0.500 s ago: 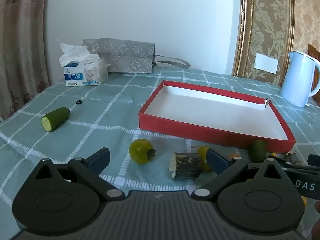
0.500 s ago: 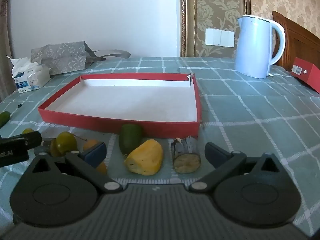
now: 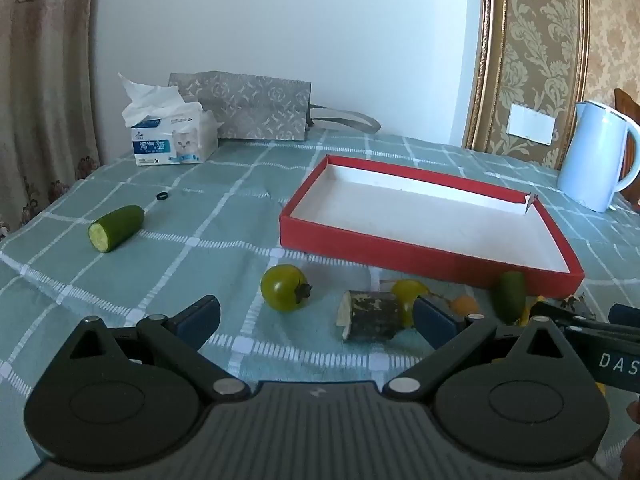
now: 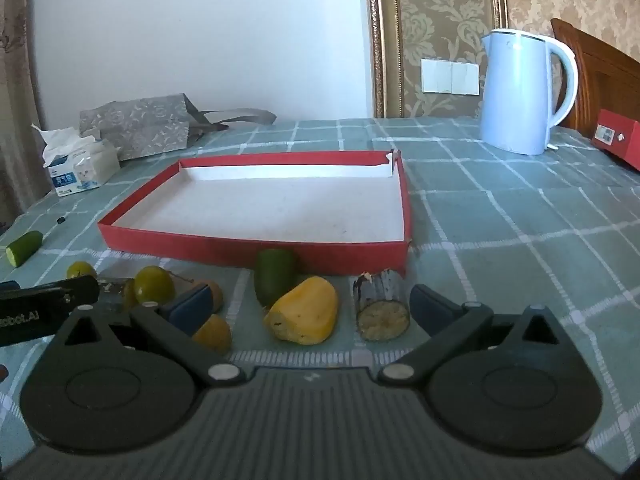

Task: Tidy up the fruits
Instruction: 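Move the left gripper toward the cucumber piece on the table, then close the left gripper on the green cucumber piece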

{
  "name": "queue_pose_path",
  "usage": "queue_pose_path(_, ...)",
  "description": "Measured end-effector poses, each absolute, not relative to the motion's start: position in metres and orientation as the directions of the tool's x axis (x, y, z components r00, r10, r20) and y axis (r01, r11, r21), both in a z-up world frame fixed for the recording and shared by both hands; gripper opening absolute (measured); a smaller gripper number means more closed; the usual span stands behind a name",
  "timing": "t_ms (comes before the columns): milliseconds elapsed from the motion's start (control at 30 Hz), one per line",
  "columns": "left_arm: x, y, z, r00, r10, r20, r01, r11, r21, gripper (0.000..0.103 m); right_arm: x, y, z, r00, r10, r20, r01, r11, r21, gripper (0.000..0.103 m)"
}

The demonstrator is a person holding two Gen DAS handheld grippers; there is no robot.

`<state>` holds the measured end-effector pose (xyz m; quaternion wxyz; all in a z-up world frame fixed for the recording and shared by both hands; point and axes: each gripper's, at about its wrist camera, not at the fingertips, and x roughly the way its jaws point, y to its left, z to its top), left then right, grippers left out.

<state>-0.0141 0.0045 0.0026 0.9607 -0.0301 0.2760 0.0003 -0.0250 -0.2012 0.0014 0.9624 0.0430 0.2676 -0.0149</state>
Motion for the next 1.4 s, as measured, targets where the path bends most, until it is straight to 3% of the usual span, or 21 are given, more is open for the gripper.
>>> queue_pose_path(233,-0.026,0.008,0.001,0.846,-0.023,-0.533,-0.014,0.998,-0.065,0.103,-0.031,-0.203,0.003,0.869,-0.012,-0.494,0.049,0.997,0.061,0.103)
queue_pose_path(733,-0.055,0.011,-0.01,0.828,-0.06,-0.558,0.027,0.997,-0.069,0.103,-0.025,-0.233,-0.005,0.859,-0.006,-0.511,0.11,0.979,0.173,0.103)
queue_pose_path(1400,-0.071,-0.015,-0.014,0.824,-0.061,-0.563,0.06,0.998,-0.019,0.103,-0.026,-0.227,-0.01,0.857,-0.033,-0.514,0.112,0.986,0.124,0.103)
